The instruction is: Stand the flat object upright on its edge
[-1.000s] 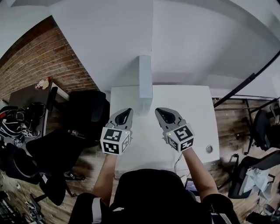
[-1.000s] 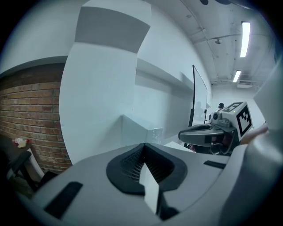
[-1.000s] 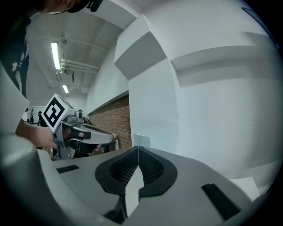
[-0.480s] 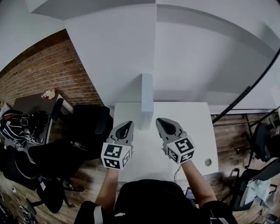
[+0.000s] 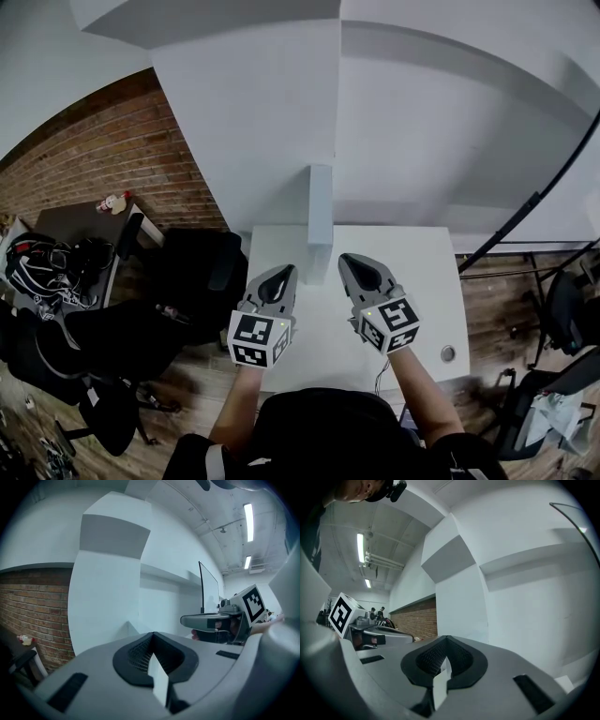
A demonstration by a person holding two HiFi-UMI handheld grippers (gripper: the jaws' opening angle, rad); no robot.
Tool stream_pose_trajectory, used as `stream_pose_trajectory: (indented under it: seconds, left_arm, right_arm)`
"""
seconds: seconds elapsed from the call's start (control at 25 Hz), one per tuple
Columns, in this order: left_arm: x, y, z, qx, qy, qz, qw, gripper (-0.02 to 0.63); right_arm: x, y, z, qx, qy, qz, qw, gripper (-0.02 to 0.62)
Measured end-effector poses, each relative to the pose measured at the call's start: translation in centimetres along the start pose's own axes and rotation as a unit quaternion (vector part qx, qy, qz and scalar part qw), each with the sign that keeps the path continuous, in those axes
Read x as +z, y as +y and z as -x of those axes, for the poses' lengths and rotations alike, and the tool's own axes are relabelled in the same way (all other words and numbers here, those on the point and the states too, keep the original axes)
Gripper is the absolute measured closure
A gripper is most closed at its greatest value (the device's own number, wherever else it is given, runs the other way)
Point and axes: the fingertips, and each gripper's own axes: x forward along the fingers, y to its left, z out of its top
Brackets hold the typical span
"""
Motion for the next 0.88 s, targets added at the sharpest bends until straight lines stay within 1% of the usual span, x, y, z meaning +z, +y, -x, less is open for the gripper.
stream_pose_trajectory:
  seconds: [0.44, 0.56, 0.88]
  left_arm:
    - [1.1, 0.2, 0.0, -0.006, -0.012, 0.007, 0.9999, 0.594]
    - [1.3, 0.4, 0.1, -0.003, -0.015, 0.003, 0.9999, 0.594]
    - [1.2, 0.7, 0.3, 0.004, -0.009, -0.003, 0.9999, 0.594]
  right_arm:
    - [1.0, 0.4, -0.2, 0.004, -0.011, 0.000, 1.000, 0.555]
    - [1.0, 0.4, -0.3, 0.006, -0.014, 0.001, 1.000, 0.555]
    - [1.1, 0.7, -0.3, 0.006, -0.015, 0.000, 1.000, 0.555]
